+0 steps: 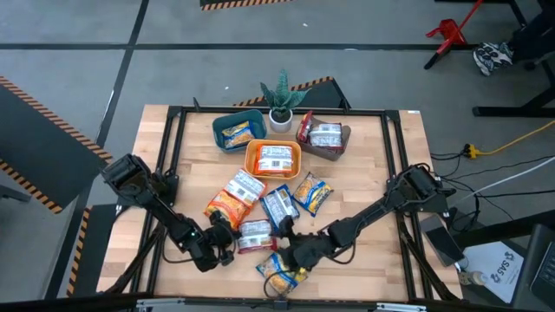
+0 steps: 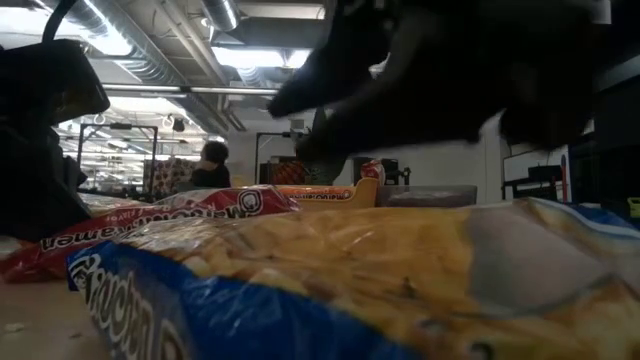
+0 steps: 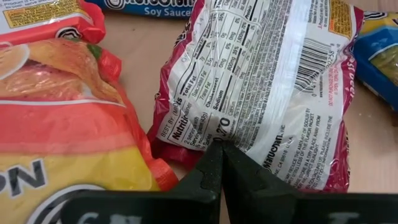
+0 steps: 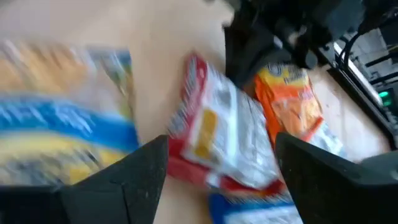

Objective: Sort Maruchan noodles
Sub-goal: Put the red noodle pack into the black bin

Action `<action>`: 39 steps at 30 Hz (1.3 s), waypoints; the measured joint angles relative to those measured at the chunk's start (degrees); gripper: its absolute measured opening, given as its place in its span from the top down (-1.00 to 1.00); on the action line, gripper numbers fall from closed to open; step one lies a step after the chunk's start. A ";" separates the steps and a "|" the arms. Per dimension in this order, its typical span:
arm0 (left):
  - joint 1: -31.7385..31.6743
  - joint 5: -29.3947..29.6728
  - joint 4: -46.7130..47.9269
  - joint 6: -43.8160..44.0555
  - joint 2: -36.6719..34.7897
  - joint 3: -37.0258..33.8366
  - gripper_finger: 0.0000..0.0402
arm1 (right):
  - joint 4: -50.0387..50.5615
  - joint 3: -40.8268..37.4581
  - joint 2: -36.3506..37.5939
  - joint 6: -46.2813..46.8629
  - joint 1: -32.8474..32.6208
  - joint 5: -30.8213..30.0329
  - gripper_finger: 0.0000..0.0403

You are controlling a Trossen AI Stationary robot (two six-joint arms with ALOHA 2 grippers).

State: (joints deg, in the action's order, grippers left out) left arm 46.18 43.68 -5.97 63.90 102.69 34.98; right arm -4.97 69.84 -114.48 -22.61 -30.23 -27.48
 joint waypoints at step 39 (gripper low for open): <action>-0.86 -0.88 0.23 -1.60 0.09 -0.15 1.00 | -5.31 2.93 -7.42 -32.12 6.41 4.68 -0.41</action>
State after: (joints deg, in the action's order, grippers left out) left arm 45.32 42.80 -5.74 62.30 102.78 34.83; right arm -10.28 72.77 -121.89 -54.73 -23.82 -22.80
